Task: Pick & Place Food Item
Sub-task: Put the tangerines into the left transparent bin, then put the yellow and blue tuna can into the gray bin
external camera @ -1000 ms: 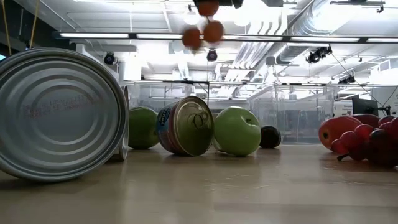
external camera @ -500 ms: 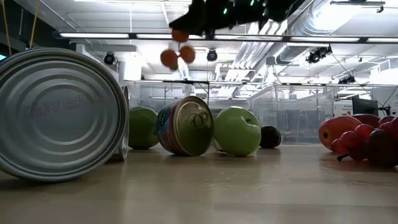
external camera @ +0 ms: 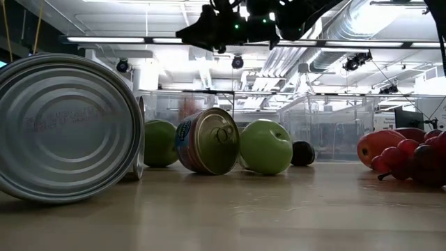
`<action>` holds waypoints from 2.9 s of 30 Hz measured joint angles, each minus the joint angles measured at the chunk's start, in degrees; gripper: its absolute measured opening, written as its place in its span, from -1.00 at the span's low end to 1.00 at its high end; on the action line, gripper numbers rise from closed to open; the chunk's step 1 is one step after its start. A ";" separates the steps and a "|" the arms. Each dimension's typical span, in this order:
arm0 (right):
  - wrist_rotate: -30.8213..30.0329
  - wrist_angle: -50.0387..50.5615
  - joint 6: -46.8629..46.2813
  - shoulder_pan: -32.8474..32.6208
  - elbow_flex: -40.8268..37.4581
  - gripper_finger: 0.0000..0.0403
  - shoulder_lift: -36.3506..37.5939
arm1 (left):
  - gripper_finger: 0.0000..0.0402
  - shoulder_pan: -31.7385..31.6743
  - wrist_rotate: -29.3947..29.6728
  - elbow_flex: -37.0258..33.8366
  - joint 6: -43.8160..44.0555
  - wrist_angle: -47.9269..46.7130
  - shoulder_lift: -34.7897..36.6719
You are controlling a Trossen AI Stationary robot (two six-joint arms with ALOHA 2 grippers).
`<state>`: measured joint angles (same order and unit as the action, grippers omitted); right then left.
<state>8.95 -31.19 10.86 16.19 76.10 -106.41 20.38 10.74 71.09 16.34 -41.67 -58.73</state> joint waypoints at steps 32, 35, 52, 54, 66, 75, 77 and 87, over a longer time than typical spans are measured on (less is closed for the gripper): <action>-19.44 14.66 6.87 -14.10 0.09 0.26 1.09 | -0.35 1.27 -1.66 0.00 -2.21 -6.27 5.08; -19.26 15.17 6.97 -15.29 0.06 0.26 1.09 | -0.35 1.25 -1.66 0.00 -1.49 -5.68 5.08; -18.92 20.99 13.07 -20.89 0.02 0.27 1.16 | -0.35 1.27 -1.72 0.00 -0.86 -5.91 4.91; -19.48 21.50 12.98 -21.79 0.02 0.31 1.16 | -0.35 1.27 -1.73 0.00 0.00 -5.92 4.89; -40.92 23.54 12.53 -26.70 0.02 0.96 1.14 | -0.35 1.28 -1.91 0.00 -1.84 -6.15 4.52; -66.17 34.87 11.31 -29.60 0.02 0.78 1.14 | -0.35 1.29 -4.99 0.00 -10.40 -7.17 1.10; -71.18 40.77 8.11 -30.13 0.02 0.78 1.14 | -0.35 1.29 -4.98 0.00 -11.92 -7.42 0.23; -72.31 72.78 -23.73 -34.17 -0.02 0.77 4.68 | -0.35 -0.85 -4.50 0.00 -10.08 -7.87 -1.13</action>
<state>-63.36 41.60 -12.87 -17.98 76.07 -101.73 19.54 6.24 71.09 6.26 -49.54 -59.86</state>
